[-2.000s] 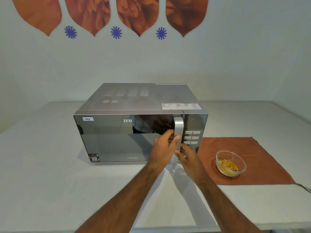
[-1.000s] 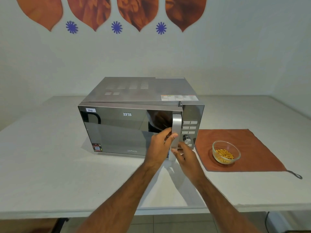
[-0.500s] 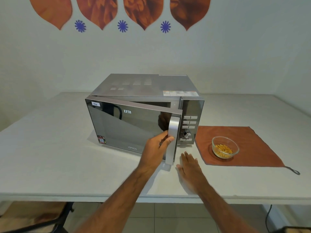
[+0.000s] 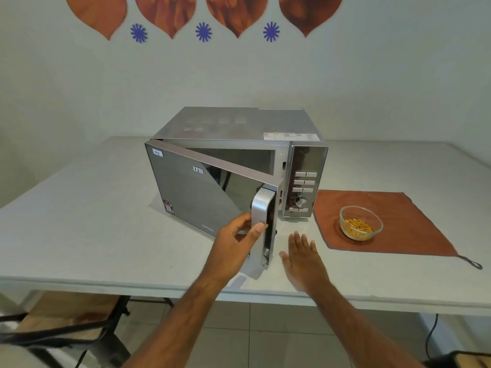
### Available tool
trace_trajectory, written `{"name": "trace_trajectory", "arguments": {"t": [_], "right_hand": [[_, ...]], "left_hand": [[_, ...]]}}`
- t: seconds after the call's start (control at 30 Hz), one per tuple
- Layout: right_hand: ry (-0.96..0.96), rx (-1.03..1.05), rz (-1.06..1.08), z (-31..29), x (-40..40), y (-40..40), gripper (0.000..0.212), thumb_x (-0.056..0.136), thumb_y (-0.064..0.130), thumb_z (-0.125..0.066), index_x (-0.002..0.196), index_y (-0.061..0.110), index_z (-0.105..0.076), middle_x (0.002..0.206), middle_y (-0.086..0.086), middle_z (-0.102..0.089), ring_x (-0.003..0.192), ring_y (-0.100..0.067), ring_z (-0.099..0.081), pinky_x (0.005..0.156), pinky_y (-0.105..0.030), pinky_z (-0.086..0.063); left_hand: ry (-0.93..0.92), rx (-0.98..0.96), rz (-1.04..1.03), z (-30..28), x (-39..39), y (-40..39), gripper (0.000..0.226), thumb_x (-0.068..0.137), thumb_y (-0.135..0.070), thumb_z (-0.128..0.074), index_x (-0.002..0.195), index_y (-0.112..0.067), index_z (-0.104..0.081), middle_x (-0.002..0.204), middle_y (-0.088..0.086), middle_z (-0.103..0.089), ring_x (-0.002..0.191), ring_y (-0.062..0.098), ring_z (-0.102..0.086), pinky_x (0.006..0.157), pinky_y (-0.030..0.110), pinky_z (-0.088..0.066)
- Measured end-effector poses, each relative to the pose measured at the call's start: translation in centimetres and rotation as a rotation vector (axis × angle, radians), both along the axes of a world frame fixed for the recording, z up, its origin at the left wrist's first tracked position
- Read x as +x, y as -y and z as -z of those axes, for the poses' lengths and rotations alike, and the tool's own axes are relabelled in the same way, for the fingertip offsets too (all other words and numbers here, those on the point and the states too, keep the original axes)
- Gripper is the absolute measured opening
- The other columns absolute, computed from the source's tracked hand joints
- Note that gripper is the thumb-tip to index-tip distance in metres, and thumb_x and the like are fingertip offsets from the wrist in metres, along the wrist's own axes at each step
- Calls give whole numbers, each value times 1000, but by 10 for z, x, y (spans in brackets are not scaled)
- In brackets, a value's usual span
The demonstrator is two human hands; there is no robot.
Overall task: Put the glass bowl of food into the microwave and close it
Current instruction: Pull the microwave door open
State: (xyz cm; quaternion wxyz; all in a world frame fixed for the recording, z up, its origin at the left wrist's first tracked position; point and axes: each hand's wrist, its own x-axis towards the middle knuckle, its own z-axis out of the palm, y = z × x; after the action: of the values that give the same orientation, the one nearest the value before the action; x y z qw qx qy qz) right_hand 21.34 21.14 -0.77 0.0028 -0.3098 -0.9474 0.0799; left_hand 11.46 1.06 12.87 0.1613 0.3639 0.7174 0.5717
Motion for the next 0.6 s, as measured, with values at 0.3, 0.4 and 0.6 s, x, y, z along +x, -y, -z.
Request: {"name": "trace_trajectory", "arguments": {"t": [0.3,0.4,0.6], "right_hand": [[-37,8,-2,6,2,-2,77,103,54,-9,163,5,-10,173,-15,-8,160,-32,-6,130,-49,-6],[-56,18,-1,8,2,-2,76,103,53,-12,163,6,-11,173,-14,-9,160,-31,-7,130,-49,-7],[-78,35,-8,9,2,-2,72,106,50,-20,162,5,-16,172,-15,-14,160,-32,-11,130,-50,-11]], "left_hand": [[-27,177,-32,10,21,44,54,92,-67,-54,110,-18,-62,95,-18,-72,95,6,-70,81,17,-56],[-12,235,-51,12,24,63,61,88,-78,-50,104,-20,-61,85,-14,-70,87,7,-69,78,13,-53],[-38,250,-154,16,19,103,46,100,-56,-36,91,-17,-58,75,11,-58,68,18,-59,71,20,-51]]}}
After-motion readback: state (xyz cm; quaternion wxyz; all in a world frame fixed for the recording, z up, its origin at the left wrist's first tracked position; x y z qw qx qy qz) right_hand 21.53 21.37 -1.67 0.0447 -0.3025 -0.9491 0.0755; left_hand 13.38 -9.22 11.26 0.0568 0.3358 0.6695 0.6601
